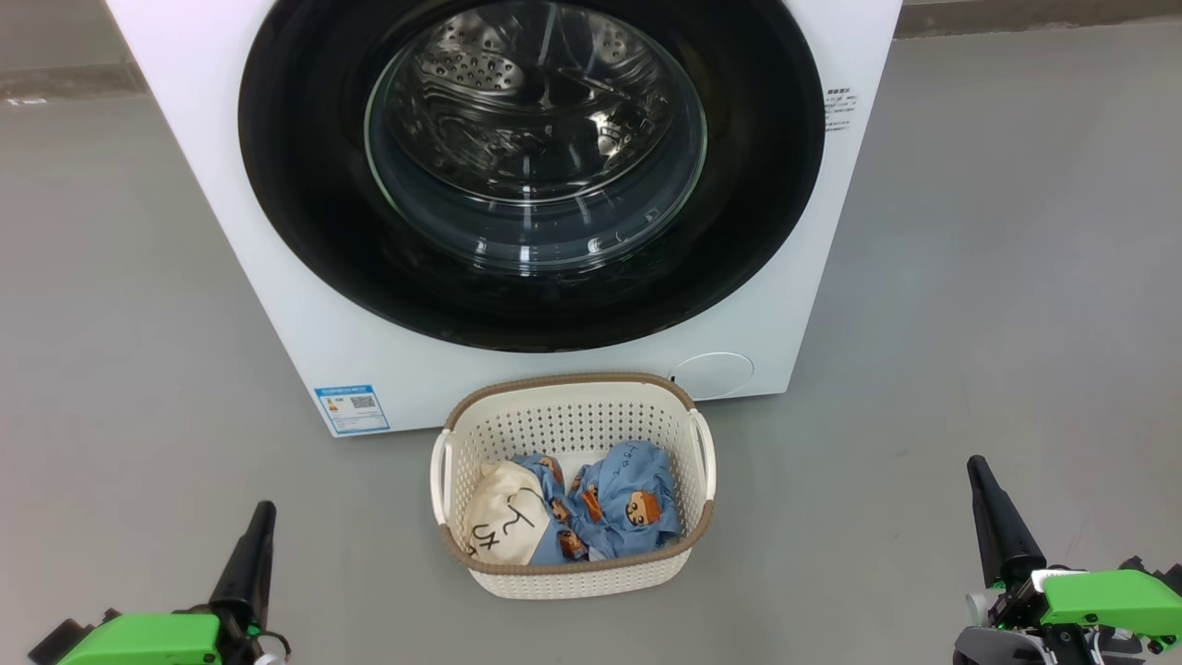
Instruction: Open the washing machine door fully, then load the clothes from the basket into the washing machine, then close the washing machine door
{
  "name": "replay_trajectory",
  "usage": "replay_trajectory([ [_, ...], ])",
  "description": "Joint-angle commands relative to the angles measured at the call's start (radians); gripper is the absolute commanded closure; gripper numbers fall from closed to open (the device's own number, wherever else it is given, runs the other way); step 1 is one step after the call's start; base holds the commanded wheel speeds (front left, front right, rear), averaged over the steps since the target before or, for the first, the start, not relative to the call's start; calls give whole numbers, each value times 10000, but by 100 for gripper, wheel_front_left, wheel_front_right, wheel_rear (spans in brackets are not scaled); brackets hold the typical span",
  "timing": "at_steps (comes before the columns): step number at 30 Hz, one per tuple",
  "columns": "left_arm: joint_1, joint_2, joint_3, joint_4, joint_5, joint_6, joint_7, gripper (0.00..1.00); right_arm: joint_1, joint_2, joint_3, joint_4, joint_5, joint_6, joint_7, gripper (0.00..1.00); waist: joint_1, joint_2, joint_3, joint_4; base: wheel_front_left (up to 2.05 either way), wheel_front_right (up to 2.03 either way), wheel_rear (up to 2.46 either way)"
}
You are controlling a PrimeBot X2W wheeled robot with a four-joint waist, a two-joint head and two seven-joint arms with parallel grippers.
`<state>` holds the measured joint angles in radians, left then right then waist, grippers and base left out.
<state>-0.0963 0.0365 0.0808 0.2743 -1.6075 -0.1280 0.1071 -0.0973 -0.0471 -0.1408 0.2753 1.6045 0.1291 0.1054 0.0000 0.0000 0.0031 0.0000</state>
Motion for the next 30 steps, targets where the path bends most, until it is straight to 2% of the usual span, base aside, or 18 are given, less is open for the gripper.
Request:
replay_trajectory([
  [1,-116,137,327,-294,-14,-27,59,100,-106,-31,275,-305,45,16,75,100,0,0,0,0,0,0,0],
  [6,-116,137,327,-294,-14,-27,59,100,-106,-31,275,-305,45,16,75,100,0,0,0,0,0,0,0],
  [7,-1,0,1,-2,1,0,-1,0,-2,0,2,-2,-1,0,0,0,0,0,0,0,0,0,0],
  [14,212,-150,-65,357,20,3,-47,0,137,72,29,415,-34,0,-33,0,1,0,10,1,0,0,0],
  [19,171,-126,-121,232,103,2,-174,0,28,43,140,339,-154,1,-117,0,23,0,-17,2,0,0,0],
  [23,152,-76,-193,104,233,1,-304,0,-55,-13,272,267,-307,1,-234,0,2,0,-1,-1,0,0,0],
  [30,99,33,-326,-98,702,-1,-568,0,-254,-193,623,180,-696,2,-523,0,0,0,-5,-15,0,0,0],
])
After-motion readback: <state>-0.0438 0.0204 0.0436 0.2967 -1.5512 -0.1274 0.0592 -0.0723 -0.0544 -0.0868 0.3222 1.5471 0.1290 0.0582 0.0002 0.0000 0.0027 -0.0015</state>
